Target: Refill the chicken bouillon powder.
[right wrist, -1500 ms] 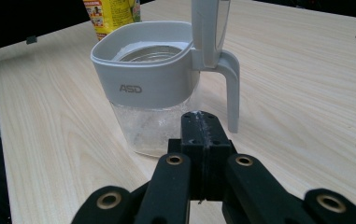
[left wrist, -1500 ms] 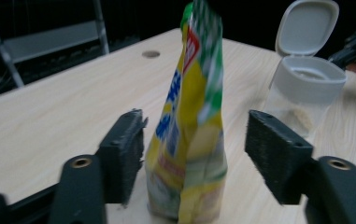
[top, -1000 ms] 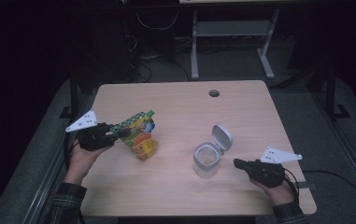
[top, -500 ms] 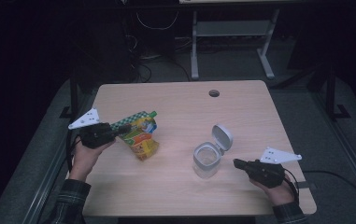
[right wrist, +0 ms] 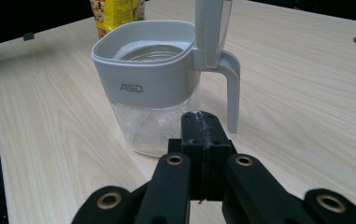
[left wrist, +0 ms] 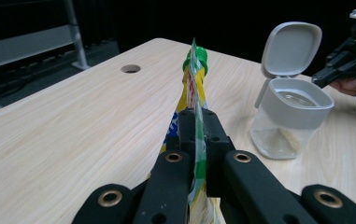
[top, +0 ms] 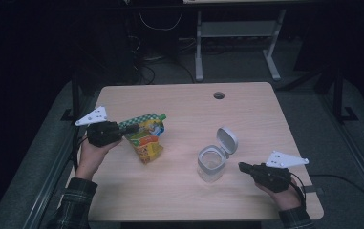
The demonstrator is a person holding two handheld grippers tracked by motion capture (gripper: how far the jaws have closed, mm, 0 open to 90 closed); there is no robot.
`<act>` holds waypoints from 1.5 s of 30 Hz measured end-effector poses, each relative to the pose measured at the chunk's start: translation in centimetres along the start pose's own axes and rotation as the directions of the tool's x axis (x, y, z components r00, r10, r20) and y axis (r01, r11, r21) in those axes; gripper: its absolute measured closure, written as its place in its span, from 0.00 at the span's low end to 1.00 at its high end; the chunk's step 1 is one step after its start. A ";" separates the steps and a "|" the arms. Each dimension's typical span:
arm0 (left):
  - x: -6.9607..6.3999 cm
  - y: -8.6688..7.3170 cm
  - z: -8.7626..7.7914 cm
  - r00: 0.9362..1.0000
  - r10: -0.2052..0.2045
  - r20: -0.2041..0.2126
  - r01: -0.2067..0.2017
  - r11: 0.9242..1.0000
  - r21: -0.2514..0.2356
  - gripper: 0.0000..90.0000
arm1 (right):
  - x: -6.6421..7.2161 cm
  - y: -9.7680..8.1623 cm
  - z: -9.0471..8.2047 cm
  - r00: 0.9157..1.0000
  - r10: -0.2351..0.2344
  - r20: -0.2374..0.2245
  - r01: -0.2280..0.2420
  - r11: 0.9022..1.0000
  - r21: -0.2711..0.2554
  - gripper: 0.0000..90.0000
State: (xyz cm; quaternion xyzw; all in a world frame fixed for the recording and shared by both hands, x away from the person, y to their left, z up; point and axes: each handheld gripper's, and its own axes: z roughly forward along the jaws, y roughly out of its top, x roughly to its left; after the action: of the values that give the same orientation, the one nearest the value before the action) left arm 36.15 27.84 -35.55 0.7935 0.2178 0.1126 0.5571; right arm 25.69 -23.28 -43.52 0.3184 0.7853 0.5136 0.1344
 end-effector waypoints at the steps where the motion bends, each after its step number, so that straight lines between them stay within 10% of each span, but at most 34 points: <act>1: 0.0 0.0 0.0 1.000 0.000 0.000 0.000 1.000 0.000 1.00 | 0.0 0.0 0.0 1.000 0.001 0.000 -0.001 1.000 -0.001 1.00; 30: -1.5 4.2 0.7 0.980 0.065 0.186 -0.055 0.997 -0.061 1.00 | 3.0 2.7 0.0 0.999 -0.011 -0.043 0.007 0.995 -0.095 1.00; 45: -2.9 6.5 1.7 0.959 0.096 0.265 -0.072 0.993 -0.099 1.00 | 5.9 6.5 5.0 1.000 0.004 0.024 -0.002 0.996 -0.091 1.00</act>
State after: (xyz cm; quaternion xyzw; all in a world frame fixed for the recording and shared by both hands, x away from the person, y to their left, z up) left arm 35.74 23.15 -29.90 0.7846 0.1009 0.0366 0.6107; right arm 26.29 -14.16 -39.20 0.3192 0.7591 0.5451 0.1575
